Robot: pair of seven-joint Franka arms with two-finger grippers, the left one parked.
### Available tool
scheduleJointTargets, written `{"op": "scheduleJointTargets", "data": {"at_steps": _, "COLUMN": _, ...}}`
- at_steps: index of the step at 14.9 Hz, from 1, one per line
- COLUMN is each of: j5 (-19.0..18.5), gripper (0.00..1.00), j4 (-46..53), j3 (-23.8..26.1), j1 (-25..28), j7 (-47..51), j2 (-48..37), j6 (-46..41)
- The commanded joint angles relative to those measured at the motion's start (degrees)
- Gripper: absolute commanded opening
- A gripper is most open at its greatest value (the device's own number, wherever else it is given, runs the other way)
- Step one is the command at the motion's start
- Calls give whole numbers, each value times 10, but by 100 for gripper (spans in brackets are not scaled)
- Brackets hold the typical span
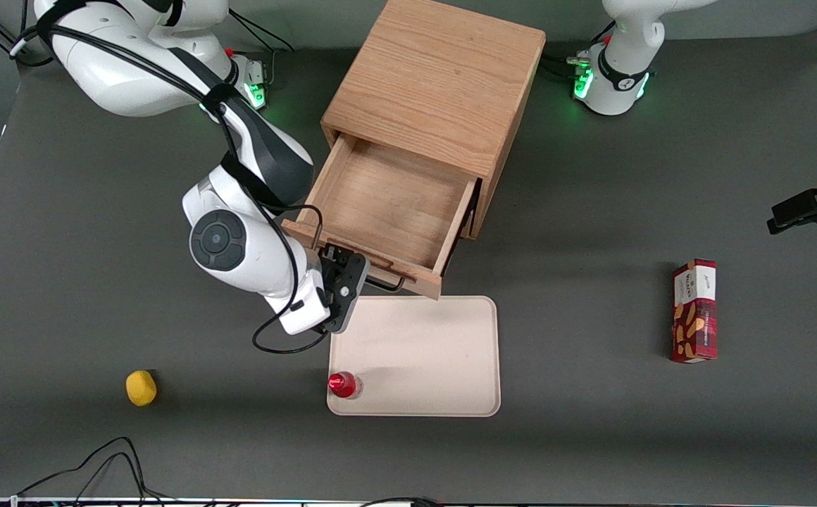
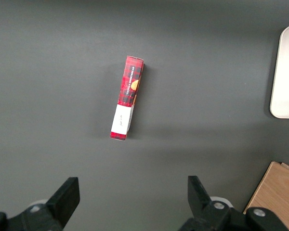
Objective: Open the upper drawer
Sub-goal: 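Pull the handle with the right gripper, sliding the drawer out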
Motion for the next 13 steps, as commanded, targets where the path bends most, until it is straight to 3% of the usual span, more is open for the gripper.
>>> {"op": "scheduleJointTargets", "data": {"at_steps": 1, "j5": -12, "gripper": 100, "j4": 18, "j3": 1, "j1": 0, "j7": -13, "j2": 13, "j6": 5}}
{"op": "scheduleJointTargets", "data": {"at_steps": 13, "j5": -8, "gripper": 100, "j4": 26, "j3": 1, "j1": -12, "j7": -12, "j2": 18, "j6": 21}}
